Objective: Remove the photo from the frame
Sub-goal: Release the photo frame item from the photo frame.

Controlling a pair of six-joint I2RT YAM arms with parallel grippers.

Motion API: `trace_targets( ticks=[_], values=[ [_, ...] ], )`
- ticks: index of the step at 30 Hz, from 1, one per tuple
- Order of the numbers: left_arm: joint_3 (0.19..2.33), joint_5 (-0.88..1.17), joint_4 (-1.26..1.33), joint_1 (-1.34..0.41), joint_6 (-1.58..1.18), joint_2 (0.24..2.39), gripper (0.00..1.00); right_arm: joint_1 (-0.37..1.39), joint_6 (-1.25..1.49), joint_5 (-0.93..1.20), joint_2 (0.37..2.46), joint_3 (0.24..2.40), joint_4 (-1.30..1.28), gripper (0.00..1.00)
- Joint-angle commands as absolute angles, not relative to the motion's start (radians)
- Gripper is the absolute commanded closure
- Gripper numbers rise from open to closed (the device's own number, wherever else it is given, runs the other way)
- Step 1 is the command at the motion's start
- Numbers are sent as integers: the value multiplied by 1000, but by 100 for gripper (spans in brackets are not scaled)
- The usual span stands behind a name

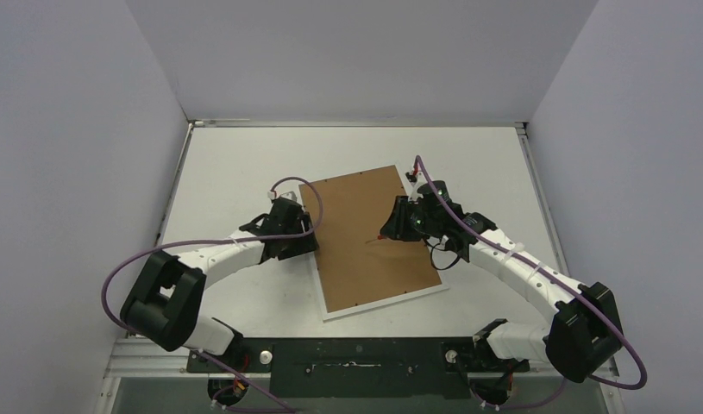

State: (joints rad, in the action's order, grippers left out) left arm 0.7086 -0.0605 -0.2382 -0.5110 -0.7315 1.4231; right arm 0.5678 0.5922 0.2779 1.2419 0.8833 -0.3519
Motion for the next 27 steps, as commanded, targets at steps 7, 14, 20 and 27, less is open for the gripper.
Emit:
trace_targets(
  ticks=[7, 14, 20, 27],
  values=[
    [847, -206, -334, -585, -717, 1566, 59, 560, 608, 294, 1220, 886, -304, 100],
    [842, -205, -353, -647, -657, 1612, 82, 559, 608, 280, 1204, 885, -319, 100],
    [783, -96, -244, -695, -535, 1596, 95, 560, 594, 255, 1189, 885, -343, 100],
    [743, -13, -140, -694, -428, 1573, 100, 557, 598, 283, 1201, 859, -307, 100]
  ],
)
